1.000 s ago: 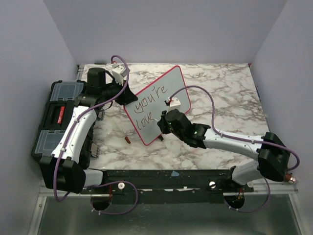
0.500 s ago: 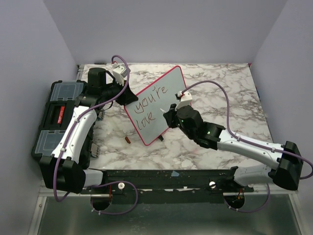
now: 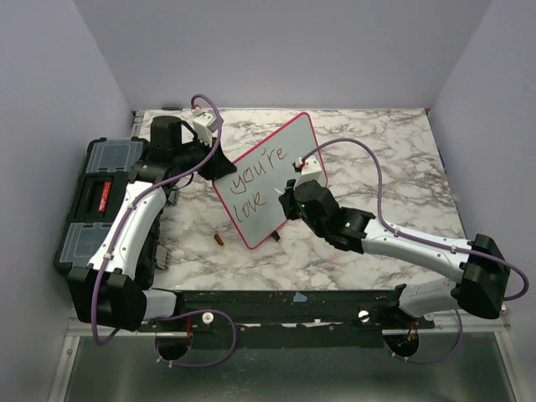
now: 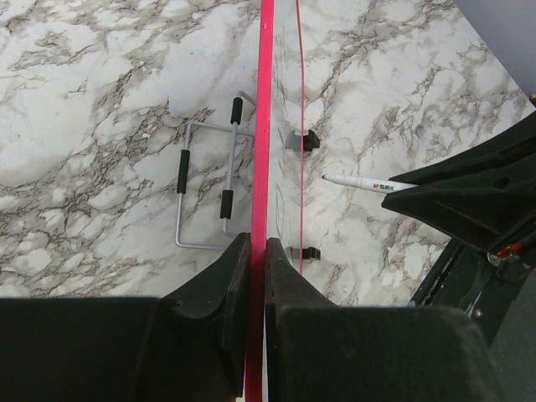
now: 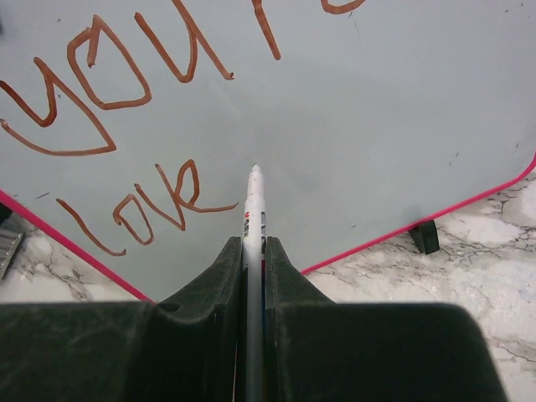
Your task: Write a sentence on the whiteboard
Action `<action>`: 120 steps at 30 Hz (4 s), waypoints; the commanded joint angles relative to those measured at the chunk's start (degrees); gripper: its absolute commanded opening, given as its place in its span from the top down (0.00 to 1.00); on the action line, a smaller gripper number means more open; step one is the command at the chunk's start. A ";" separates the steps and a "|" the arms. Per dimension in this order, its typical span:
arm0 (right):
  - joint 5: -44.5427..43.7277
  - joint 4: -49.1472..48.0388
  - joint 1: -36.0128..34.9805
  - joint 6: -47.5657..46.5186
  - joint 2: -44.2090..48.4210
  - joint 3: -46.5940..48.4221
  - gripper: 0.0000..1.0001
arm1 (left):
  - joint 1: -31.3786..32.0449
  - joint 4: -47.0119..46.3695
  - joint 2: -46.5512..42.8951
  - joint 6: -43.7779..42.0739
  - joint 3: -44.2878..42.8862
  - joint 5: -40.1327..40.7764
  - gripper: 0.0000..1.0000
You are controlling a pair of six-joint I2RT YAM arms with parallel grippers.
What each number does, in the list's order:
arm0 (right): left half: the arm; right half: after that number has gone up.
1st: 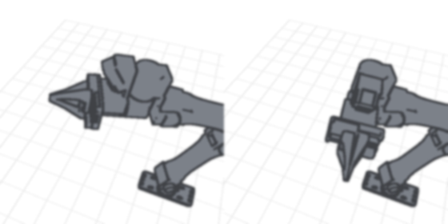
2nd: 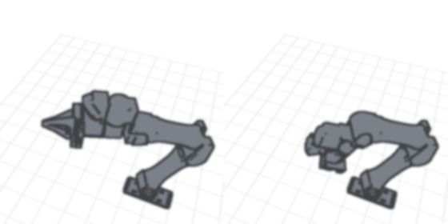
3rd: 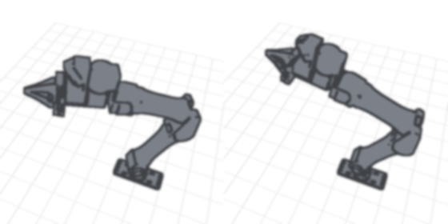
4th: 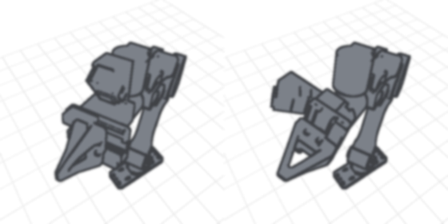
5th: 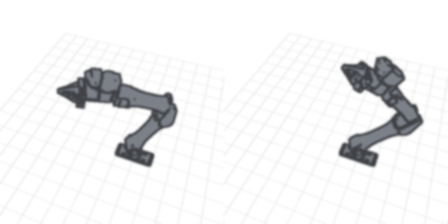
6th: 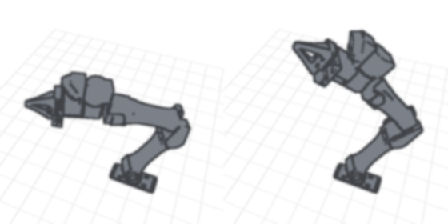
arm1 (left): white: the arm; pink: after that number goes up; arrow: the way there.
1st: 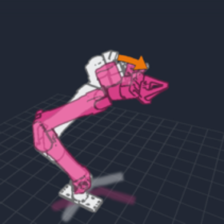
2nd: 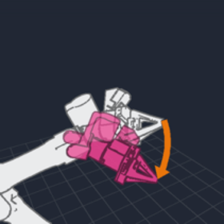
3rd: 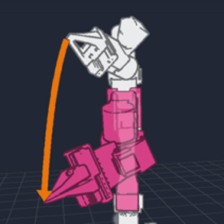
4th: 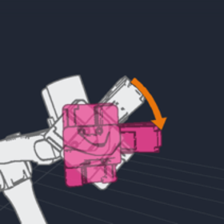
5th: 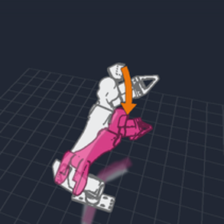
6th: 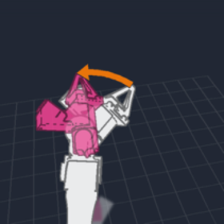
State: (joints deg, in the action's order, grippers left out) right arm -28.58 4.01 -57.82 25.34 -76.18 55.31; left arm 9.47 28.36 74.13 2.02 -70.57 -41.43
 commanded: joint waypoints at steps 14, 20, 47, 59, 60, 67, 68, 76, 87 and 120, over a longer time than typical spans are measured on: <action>0.90 -1.73 1.03 -1.84 -5.74 5.60 0.99 | 0.15 -2.72 -1.97 -1.76 0.26 2.04 1.00; 2.14 -2.27 1.13 -1.96 -6.85 6.05 0.99 | 0.19 -2.62 -1.97 -1.76 0.26 2.04 1.00; 8.52 -3.32 1.10 -1.34 -8.14 4.22 0.99 | 0.37 -2.43 -1.88 -1.76 0.17 2.30 1.00; 10.46 -3.27 1.13 0.32 -8.03 2.07 0.99 | 0.46 -2.48 -1.80 -1.76 0.16 2.33 1.00; 10.48 -3.19 1.10 0.51 -8.02 1.86 0.99 | 0.46 -2.51 -1.79 -1.76 0.20 2.25 1.00; 9.86 -2.28 1.12 1.07 -7.59 0.54 0.99 | 0.48 -2.41 -1.79 -1.76 0.19 2.41 1.00; 9.50 -1.99 1.11 1.12 -7.45 0.51 0.99 | 0.51 -2.47 -1.79 -1.76 0.17 2.36 1.00; 6.59 -0.61 1.12 1.58 -6.84 0.29 0.99 | 0.54 -2.35 -1.88 -1.76 0.16 2.49 1.00; 2.22 0.80 1.11 0.99 -7.60 3.53 0.99 | 0.63 -2.39 -1.79 -1.76 0.21 2.57 1.00; 1.29 1.19 1.11 -2.15 -11.01 12.07 0.99 | 0.76 -2.26 -1.98 -1.76 0.25 2.75 1.00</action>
State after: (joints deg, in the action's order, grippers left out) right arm -27.59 6.11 -56.90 23.00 -85.73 66.70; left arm 9.87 28.38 74.04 2.00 -70.37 -40.27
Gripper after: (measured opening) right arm 0.131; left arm 0.100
